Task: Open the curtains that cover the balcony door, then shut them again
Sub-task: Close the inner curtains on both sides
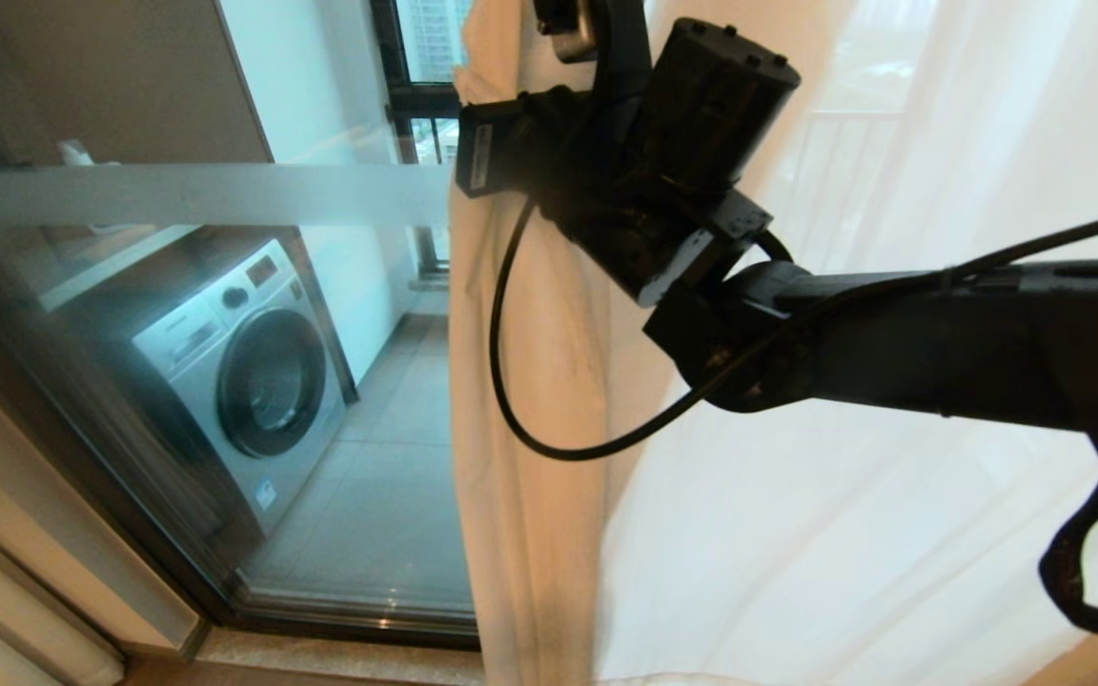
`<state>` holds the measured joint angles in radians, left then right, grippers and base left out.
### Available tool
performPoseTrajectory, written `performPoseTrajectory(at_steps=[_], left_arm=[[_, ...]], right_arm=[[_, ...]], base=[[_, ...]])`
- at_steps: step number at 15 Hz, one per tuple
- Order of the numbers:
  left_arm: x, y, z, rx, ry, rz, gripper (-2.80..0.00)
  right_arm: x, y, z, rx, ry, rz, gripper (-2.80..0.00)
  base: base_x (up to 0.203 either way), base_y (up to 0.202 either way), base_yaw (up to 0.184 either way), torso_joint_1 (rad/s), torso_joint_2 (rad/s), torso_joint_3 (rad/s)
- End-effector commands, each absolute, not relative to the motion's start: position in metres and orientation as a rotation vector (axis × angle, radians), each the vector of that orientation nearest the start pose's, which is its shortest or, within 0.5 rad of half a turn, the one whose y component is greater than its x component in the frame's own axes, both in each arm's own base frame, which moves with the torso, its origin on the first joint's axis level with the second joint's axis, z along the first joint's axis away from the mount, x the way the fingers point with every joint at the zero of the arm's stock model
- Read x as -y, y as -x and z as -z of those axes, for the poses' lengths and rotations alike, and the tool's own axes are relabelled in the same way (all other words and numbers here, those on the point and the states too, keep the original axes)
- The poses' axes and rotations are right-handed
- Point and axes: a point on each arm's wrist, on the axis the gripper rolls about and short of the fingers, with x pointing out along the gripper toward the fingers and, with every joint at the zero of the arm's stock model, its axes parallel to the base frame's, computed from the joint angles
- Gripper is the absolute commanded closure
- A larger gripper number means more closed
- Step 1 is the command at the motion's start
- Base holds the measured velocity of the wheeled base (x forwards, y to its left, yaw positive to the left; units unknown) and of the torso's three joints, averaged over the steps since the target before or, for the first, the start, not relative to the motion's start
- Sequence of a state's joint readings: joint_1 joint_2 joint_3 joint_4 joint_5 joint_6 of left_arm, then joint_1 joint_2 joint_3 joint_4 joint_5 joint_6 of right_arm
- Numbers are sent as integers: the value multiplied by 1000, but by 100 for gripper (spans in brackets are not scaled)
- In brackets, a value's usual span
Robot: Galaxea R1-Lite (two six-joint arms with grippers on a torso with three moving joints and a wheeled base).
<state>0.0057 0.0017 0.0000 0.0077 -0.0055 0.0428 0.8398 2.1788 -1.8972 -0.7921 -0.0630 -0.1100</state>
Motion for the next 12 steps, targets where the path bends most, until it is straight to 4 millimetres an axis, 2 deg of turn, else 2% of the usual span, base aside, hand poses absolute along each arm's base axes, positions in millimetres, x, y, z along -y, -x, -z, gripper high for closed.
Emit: performPoseTrajectory(at_steps=[1, 3, 12], left_arm=[[0, 23, -75, -11, -43, 0, 0], [0, 23, -75, -11, -43, 0, 0], [0, 23, -75, -11, -43, 0, 0]], right_arm=[[-345, -295, -317, 516, -134, -754, 0], [-353, -291, -317, 526, -142, -771, 0], [-396, -265, -289, 512, -112, -863, 0]], base=[[0, 0, 0, 0, 0, 0], [0, 0, 0, 0, 0, 0], [0, 0, 0, 0, 0, 0]])
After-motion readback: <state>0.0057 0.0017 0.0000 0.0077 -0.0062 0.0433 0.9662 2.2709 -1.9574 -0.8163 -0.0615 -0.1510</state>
